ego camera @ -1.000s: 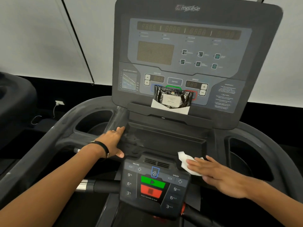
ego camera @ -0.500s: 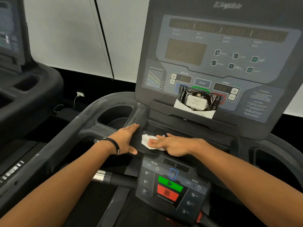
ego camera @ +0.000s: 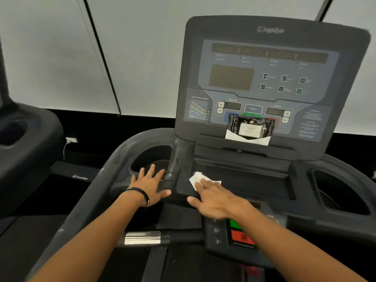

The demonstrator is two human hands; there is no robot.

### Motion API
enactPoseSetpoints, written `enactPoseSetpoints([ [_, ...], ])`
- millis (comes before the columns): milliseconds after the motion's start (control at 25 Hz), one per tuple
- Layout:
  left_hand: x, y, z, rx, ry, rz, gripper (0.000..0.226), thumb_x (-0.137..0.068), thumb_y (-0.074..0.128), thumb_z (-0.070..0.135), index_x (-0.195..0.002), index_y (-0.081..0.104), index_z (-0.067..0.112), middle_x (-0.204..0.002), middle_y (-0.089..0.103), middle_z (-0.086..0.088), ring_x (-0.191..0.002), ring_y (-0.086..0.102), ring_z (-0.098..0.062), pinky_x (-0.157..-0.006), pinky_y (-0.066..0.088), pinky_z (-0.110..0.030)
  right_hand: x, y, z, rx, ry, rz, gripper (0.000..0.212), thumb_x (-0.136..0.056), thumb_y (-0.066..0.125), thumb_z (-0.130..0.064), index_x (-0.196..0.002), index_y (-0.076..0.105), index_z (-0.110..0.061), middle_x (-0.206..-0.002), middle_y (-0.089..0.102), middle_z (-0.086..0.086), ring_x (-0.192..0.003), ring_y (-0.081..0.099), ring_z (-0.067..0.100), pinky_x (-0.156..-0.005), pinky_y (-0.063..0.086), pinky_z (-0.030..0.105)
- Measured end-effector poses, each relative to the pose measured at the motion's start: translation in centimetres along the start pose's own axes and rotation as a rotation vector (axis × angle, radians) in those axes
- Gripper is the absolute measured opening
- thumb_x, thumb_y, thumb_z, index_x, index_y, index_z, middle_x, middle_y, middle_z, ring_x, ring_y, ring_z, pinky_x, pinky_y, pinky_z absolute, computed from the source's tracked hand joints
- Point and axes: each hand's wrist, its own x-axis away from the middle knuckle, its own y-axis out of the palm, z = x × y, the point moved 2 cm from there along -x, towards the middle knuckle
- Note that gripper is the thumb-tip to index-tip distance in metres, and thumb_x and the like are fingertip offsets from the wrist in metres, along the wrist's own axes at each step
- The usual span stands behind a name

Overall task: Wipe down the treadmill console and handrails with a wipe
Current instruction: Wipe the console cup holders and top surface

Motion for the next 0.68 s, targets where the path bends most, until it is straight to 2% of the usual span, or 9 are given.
enactPoseSetpoints([
  [80,-0.2,-0.1,0.1,-0.008,0.012,0.000,0.082,-0.087,0.036,0.073,-0.152,0.000,0.039,-0.162,-0.013,-0.003,-0.146,-0.006,-0.041,-0.117,0.010,-0.059,-1.9,0.0,-2.1,-0.094,0.090,0.025,0.084,-0.097,0.028,-0.067,-0.153,0.024,-0.004,-0.155,0.031,0.018,-0.143,0.029,0.034,-0.118,0.025,0.046],
  [160,-0.4,-0.3,0.4,0.001,0.019,0.010,0.076,-0.091,0.035,0.069,-0.152,-0.001,0.040,-0.162,-0.013,-0.001,-0.146,-0.006,-0.042,-0.115,0.011,-0.063,-4.2,0.4,-3.7,-0.163,0.183,0.027,0.095,-0.095,0.026,-0.070,-0.156,0.009,0.000,-0.161,0.016,0.023,-0.149,0.016,0.037,-0.121,0.017,0.048],
  [280,-0.7,-0.3,0.8,0.022,0.059,0.030,0.066,-0.096,0.036,0.058,-0.149,-0.002,0.048,-0.162,-0.009,0.002,-0.146,-0.006,-0.043,-0.111,0.010,-0.070,-7.4,0.3,-3.8,-0.225,0.318,0.059,0.096,-0.097,0.024,-0.069,-0.156,-0.012,-0.003,-0.165,-0.012,0.022,-0.153,-0.010,0.036,-0.124,0.002,0.050],
  [360,-0.7,-0.4,1.0,0.015,0.070,0.044,0.061,-0.098,0.037,0.052,-0.149,0.003,0.049,-0.162,-0.004,0.004,-0.146,-0.004,-0.043,-0.109,0.010,-0.073,-7.9,-0.1,-3.1,-0.237,0.327,0.059,0.093,-0.099,0.022,-0.067,-0.155,-0.018,-0.005,-0.164,-0.021,0.019,-0.152,-0.018,0.033,-0.124,-0.004,0.048],
  [480,-0.7,-0.1,0.8,0.024,0.078,0.041,0.058,-0.100,0.036,0.048,-0.149,0.005,0.049,-0.162,0.000,0.004,-0.146,-0.003,-0.042,-0.107,0.008,-0.075,-5.3,1.2,-3.3,-0.197,0.222,0.068,0.092,-0.098,0.023,-0.068,-0.157,-0.012,-0.006,-0.166,-0.014,0.016,-0.153,-0.013,0.030,-0.125,-0.002,0.044],
  [640,-0.3,0.5,-0.1,0.021,0.072,0.074,0.060,-0.097,0.034,0.055,-0.148,0.002,0.052,-0.162,0.003,0.001,-0.146,-0.006,-0.039,-0.106,0.007,-0.076,-2.0,2.6,-4.2,0.024,0.164,0.204,0.090,-0.096,0.024,-0.068,-0.156,0.014,-0.001,-0.161,0.023,0.020,-0.149,0.019,0.033,-0.123,0.011,0.046],
  [680,-0.2,0.6,-0.7,0.025,0.040,0.093,0.060,-0.096,0.032,0.059,-0.147,0.003,0.052,-0.162,0.003,0.002,-0.146,-0.007,-0.039,-0.106,0.006,-0.076,-2.2,2.5,-4.7,0.034,0.184,0.202,0.091,-0.097,0.024,-0.068,-0.155,0.016,0.001,-0.159,0.025,0.022,-0.147,0.021,0.035,-0.123,0.012,0.046],
])
